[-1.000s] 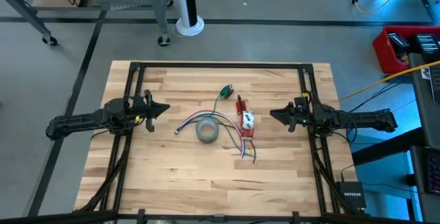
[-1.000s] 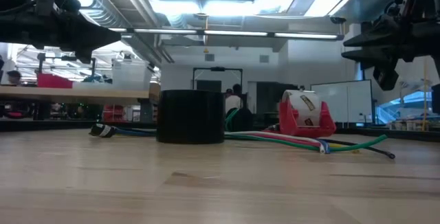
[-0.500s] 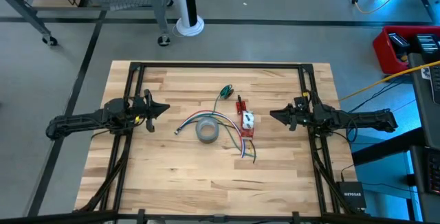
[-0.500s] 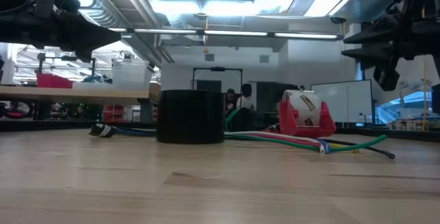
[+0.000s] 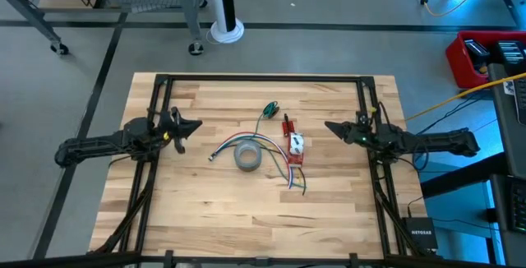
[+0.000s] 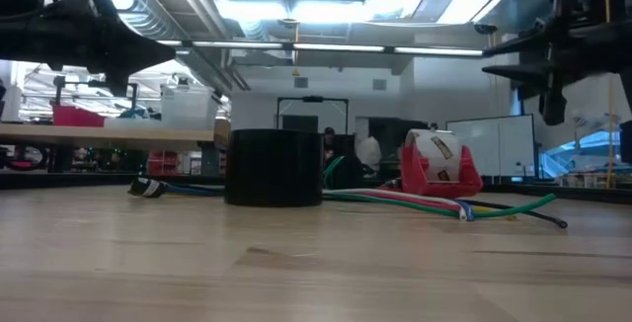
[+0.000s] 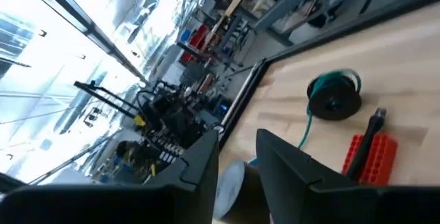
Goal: Coil cords
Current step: Uncoil the green wire from the black spool
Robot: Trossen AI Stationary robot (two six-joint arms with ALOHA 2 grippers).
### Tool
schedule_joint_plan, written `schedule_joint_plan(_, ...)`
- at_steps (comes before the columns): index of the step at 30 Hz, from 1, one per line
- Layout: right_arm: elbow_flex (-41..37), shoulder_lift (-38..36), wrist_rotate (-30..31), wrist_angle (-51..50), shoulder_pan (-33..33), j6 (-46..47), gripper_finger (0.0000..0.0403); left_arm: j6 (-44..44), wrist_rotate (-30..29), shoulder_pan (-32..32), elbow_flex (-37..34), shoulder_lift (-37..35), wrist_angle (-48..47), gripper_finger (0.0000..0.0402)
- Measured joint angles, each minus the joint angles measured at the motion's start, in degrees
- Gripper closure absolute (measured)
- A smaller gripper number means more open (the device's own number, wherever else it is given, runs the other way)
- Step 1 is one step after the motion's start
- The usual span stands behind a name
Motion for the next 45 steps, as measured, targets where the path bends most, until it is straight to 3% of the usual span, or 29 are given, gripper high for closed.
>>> schedule_joint_plan(5,7.3,10.0,-1.0,-1.8,-4.4,-7.0,0.0299,-3.9,-0.6,0.0,0.0,2.0,2.8,0.0402)
schedule_joint_plan(16,31.6,42.8,-9.4,-16.4,-16.5,-25.4,0.0299,-2.7,-0.6,0.0,0.0,7.3,4.7,0.0402)
schedule_joint_plan(23,41.7,60.5,-18.6,-16.9,-21.5,-41.0,0.0299,-1.9,-0.6,0.0,0.0,8.4,4.8,0.0402)
schedule_joint_plan(26,45.5,66.9,-19.7,-17.1,-23.0,-48.1,0.0299,-2.3,-0.6,0.0,0.0,8.4,4.6,0.0402)
schedule_joint_plan(35,54.2,79.5,-20.2,-17.4,-24.5,-64.1,0.0299,-2.6,-0.5,0.0,0.0,8.4,3.0,0.0402)
schedule_joint_plan(45,59.3,84.6,-20.2,-17.6,-24.5,-76.6,0.0299,-4.8,-0.6,-0.1,0.0,8.6,2.2,0.0402)
